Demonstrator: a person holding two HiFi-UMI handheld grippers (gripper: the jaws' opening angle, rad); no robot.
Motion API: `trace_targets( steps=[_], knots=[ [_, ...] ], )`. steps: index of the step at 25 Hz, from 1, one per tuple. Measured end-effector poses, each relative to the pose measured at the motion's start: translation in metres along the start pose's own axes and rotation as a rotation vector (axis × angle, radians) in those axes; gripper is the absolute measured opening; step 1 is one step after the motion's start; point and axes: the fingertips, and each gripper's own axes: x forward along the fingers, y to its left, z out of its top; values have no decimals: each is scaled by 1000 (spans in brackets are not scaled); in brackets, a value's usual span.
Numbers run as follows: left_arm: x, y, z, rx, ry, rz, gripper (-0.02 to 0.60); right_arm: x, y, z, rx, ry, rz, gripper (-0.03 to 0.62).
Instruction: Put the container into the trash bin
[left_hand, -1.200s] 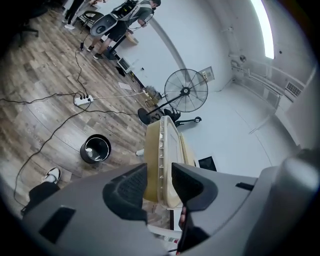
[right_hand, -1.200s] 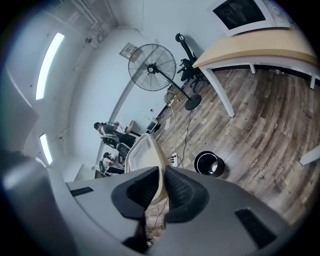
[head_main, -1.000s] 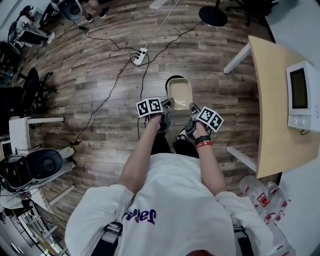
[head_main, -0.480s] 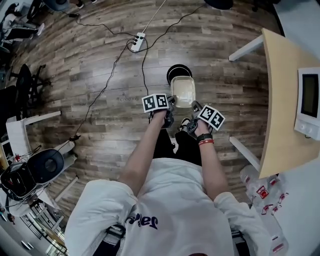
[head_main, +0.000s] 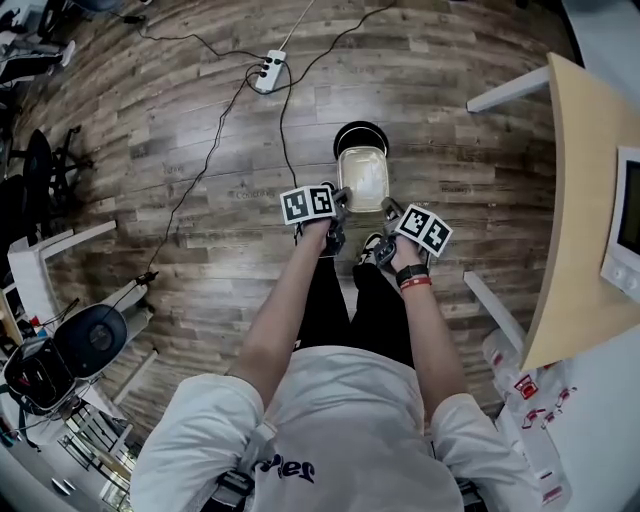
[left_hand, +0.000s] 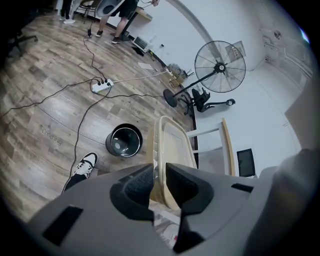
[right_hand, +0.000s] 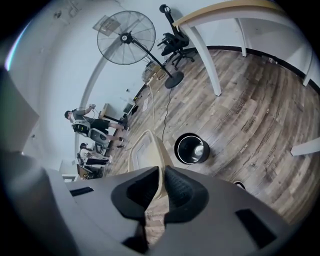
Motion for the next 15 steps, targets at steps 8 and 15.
trace_targets(
  steps=[8, 15],
  knots=[
    [52, 43, 23, 18, 30, 4, 89, 72, -26, 13, -37, 53, -26, 51],
    [109, 91, 38, 62, 65, 8, 87, 140, -63, 13, -68, 87, -75, 49]
  ],
)
